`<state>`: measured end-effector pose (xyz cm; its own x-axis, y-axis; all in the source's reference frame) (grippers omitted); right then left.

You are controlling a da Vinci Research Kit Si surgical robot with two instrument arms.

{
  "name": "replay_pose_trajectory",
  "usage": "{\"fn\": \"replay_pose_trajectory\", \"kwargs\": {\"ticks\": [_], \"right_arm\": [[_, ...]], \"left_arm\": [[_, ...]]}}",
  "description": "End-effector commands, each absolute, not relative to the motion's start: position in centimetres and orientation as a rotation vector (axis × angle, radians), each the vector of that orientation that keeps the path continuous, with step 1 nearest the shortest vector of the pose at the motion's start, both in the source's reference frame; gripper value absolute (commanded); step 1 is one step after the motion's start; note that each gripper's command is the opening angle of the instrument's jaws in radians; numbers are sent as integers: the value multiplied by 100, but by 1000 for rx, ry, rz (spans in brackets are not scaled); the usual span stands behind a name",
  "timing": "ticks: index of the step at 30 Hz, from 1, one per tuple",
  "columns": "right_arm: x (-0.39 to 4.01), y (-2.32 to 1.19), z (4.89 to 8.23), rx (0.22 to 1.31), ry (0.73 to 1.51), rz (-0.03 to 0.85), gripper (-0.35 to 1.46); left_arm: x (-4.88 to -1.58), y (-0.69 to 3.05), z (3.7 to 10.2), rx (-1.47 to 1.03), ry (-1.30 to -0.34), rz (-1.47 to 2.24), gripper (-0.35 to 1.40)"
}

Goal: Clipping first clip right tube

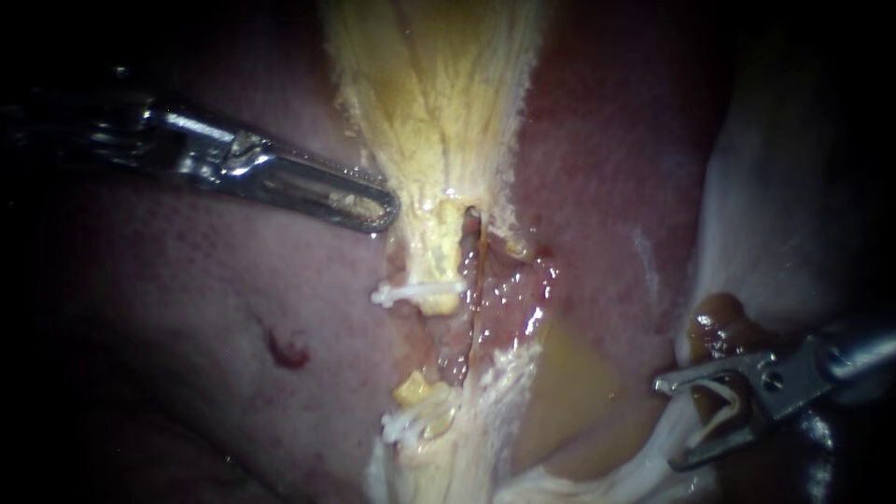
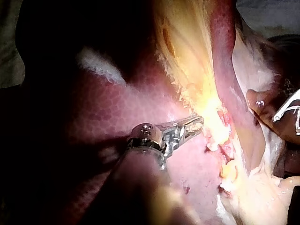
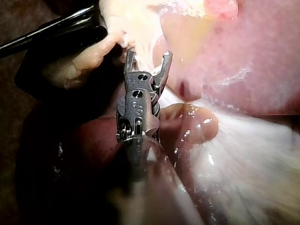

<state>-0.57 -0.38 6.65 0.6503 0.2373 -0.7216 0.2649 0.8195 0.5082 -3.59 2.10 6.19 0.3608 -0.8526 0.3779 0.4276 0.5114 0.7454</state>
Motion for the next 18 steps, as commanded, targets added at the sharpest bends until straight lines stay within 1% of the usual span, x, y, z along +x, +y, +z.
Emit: {"fn": "replay_pose_trajectory", "kwargs": {"ticks": [1,13,18], "right_arm": [[-57,-38,665,631,878,-17,50],[-57,-38,665,631,878,-16,50],[-56,-38,666,630,878,-16,50]], "left_arm": [[-359,210,619,592,-839,-890,-35],[-358,210,617,594,-839,-889,-35],[-350,215,610,602,-839,-886,-35]]}}
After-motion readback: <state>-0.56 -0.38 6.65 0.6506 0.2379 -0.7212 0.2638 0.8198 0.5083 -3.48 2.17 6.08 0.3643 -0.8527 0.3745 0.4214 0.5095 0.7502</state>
